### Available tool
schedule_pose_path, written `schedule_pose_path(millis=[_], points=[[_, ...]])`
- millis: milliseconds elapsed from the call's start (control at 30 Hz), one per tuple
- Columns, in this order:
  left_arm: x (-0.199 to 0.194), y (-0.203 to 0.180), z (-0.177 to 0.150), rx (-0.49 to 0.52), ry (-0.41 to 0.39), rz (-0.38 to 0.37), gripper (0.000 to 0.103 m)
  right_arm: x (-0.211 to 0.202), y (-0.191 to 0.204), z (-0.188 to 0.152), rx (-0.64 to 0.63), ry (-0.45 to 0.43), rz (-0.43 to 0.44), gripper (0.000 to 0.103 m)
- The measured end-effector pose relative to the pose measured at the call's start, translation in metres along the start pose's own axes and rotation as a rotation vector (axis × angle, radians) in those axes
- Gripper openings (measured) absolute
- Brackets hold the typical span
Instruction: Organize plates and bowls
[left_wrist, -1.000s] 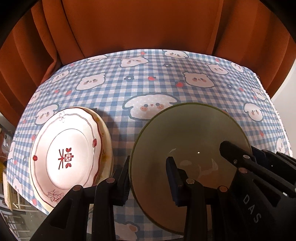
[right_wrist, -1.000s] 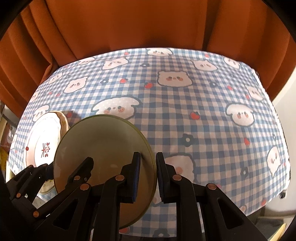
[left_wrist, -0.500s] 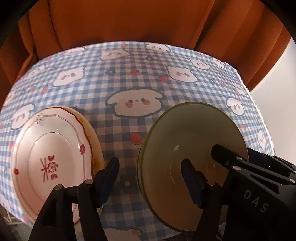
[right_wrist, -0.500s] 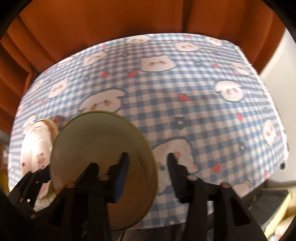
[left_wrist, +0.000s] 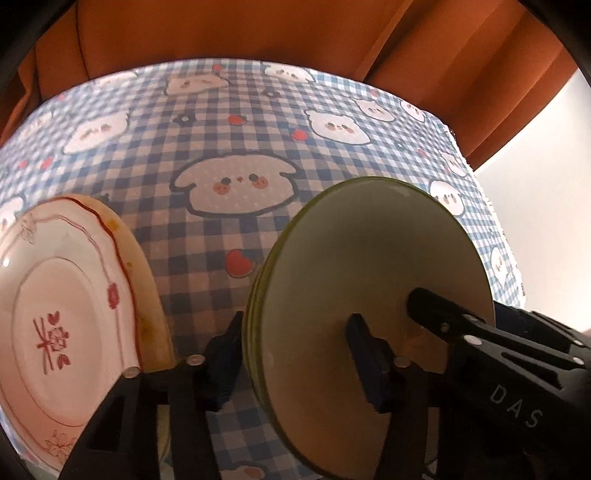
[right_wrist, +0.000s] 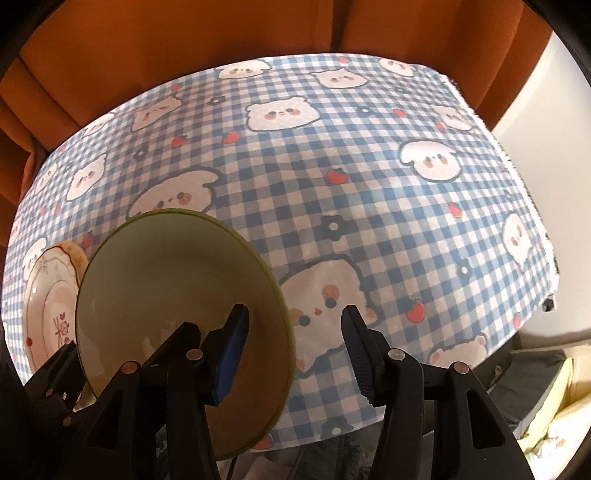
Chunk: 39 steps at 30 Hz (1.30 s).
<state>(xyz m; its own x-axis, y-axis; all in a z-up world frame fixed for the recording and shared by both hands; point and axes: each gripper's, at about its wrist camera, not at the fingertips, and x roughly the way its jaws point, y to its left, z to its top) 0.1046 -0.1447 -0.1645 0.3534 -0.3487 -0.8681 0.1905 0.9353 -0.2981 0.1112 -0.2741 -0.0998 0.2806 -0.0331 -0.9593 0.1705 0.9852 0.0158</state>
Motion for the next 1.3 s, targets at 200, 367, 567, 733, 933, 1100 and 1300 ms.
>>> schedule_pose_path(millis=[200, 367, 567, 733, 933, 1100, 1300], points=[[0.000, -0.005, 0.001, -0.023, -0.004, 0.048, 0.050, 0.010, -0.004, 0.005, -0.010, 0.001, 0.120, 0.056], [0.002, -0.014, 0.002, -0.016, -0.003, 0.123, 0.053, 0.026, -0.017, 0.006, 0.038, 0.054, 0.254, 0.055], [0.003, -0.018, 0.001, -0.040, 0.002, 0.190, 0.054, 0.039, -0.025, 0.008, 0.056, 0.087, 0.386, 0.055], [0.001, -0.020, 0.000, -0.064, -0.005, 0.226, 0.054, 0.049, -0.030, 0.008, 0.088, 0.147, 0.497, 0.047], [-0.002, -0.025, -0.003, -0.085, -0.028, 0.262, 0.047, 0.050, -0.028, 0.010, 0.063, 0.162, 0.544, 0.040], [-0.004, -0.035, -0.006, -0.075, -0.055, 0.294, 0.043, 0.043, -0.023, 0.012, -0.006, 0.147, 0.491, 0.040], [-0.008, -0.037, -0.010, -0.110, -0.069, 0.276, 0.043, 0.039, -0.026, 0.013, -0.029, 0.144, 0.475, 0.040]])
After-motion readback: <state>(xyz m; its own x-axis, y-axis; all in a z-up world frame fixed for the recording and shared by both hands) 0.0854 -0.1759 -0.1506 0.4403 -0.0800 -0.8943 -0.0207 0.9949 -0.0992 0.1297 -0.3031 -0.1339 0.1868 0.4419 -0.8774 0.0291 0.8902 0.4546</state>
